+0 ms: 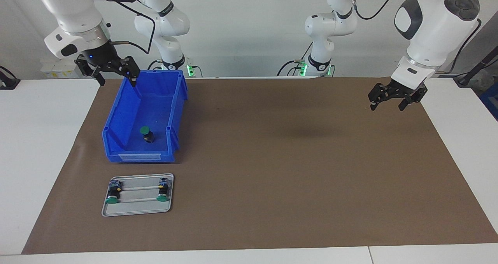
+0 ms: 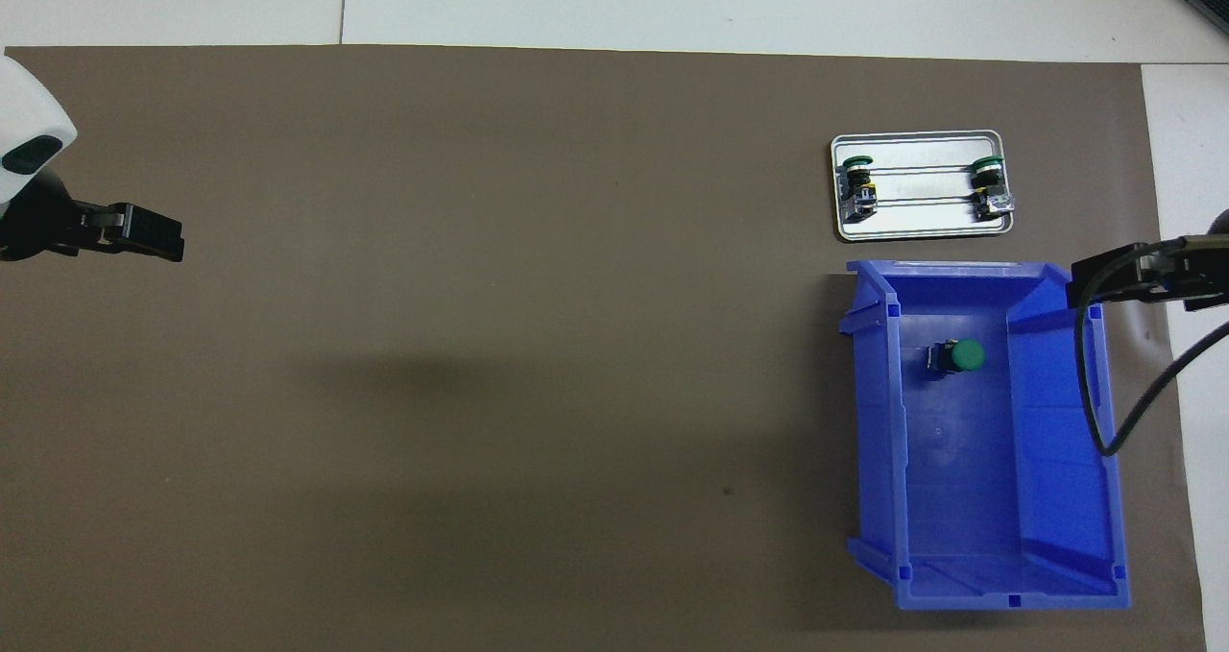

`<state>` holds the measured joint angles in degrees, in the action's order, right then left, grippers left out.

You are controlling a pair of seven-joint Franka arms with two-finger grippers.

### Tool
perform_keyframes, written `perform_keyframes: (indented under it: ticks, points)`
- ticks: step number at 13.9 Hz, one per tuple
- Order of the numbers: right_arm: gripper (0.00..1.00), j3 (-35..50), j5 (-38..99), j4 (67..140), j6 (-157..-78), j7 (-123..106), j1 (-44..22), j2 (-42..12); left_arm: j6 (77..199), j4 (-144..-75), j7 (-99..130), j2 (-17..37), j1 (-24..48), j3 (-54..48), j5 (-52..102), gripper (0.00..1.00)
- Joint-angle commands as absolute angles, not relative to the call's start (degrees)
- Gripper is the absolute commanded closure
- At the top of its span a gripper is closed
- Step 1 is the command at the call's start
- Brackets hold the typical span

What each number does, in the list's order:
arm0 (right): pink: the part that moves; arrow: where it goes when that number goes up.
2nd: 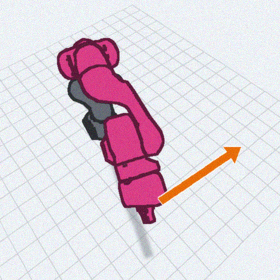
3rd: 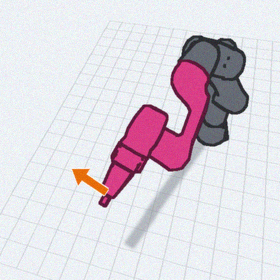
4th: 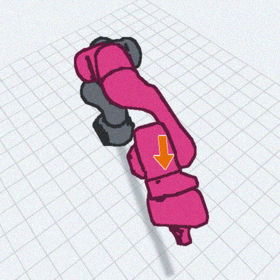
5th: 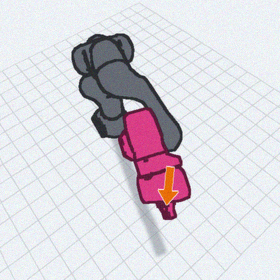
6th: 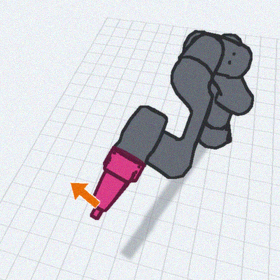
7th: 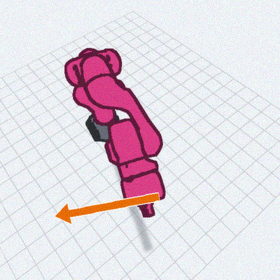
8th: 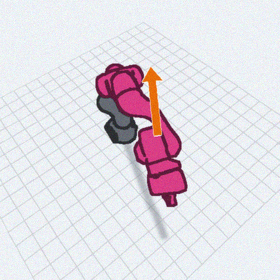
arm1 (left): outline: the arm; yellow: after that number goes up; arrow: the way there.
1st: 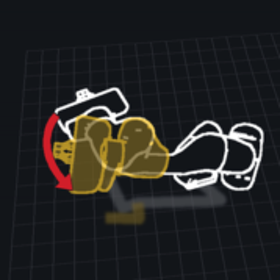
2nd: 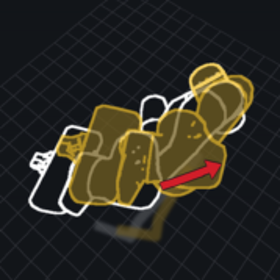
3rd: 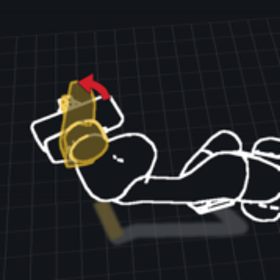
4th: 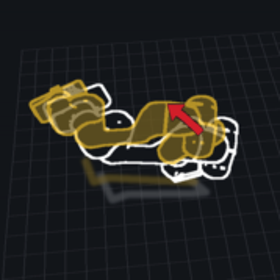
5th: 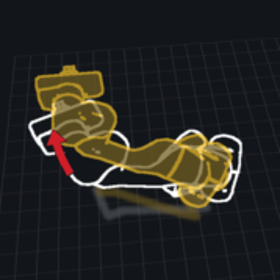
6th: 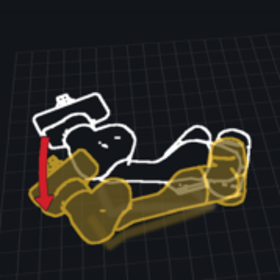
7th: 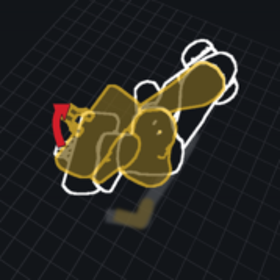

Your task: Place and press button with both arms

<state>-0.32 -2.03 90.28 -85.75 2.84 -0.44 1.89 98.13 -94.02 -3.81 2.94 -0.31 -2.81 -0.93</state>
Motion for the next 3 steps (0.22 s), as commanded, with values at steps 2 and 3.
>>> perform_keyframes:
  ticks: [2,3]
  points:
    - [0.00,-0.18,-1.32,91.76,-85.78,4.13,-0.70,3.25,98.70,-96.06,-3.16,1.14,-0.70,-3.08,-1.85,0.00]
    - [0.00,-0.18,-1.32,91.76,-85.87,4.22,-0.70,3.25,98.70,-96.06,-3.16,1.14,-0.70,-3.08,-1.85,0.00]
